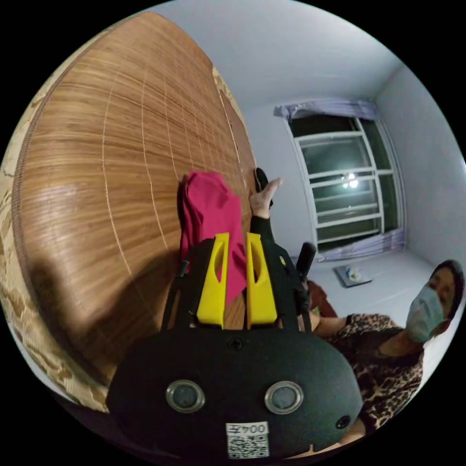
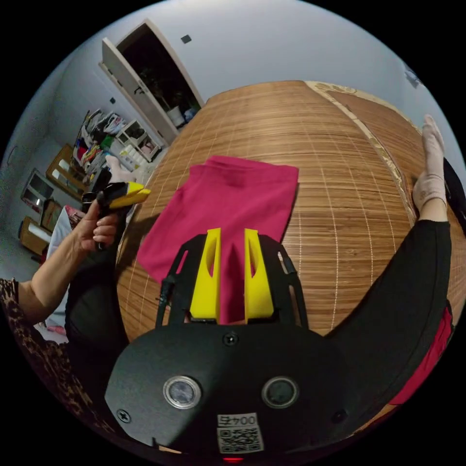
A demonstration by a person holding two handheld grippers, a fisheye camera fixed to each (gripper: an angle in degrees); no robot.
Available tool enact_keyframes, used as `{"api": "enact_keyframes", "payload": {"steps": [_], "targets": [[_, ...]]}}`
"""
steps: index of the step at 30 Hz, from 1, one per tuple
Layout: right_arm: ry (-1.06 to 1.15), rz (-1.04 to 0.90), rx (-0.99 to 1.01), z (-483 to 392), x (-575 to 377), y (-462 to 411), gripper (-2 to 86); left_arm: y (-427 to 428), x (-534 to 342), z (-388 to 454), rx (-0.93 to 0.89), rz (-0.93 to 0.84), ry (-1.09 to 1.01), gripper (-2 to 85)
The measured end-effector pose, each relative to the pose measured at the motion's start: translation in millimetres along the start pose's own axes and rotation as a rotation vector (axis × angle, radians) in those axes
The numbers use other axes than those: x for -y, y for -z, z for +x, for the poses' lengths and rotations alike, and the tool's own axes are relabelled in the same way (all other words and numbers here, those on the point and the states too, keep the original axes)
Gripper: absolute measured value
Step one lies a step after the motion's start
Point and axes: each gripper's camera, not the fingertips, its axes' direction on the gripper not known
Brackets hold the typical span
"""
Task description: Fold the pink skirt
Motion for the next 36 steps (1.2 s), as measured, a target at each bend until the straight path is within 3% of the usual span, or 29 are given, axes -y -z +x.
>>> {"api": "enact_keyframes", "payload": {"steps": [5, 9, 14, 21, 26, 30, 36], "targets": [[0.056, -0.015, 0.021, -12, 0, -34, 8.0, -36, -65, 34, 0.226, -0.104, -0.065, 7.7], [0.021, -0.023, 0.163, -24, 7, -50, 7.8, -69, -94, 63, 0.433, -0.098, -0.150, 9.2], [0.066, -0.067, 0.178, -75, 25, -81, 8.4, -99, -108, 88, 0.574, -0.136, -0.226, 9.4], [0.074, -0.234, 0.125, -121, 59, -154, 13.6, -126, -139, 123, 0.638, -0.140, -0.391, 7.7], [0.119, -0.302, -0.023, -133, 57, -188, 7.7, -138, -149, 129, 0.598, -0.153, -0.425, 8.1], [0.096, -0.220, 0.026, -114, 43, -182, 0.9, -137, -154, 124, 0.565, -0.156, -0.402, 8.7], [0.078, -0.140, 0.094, -93, 25, -178, -0.2, -132, -157, 120, 0.517, -0.145, -0.419, 10.3]]}}
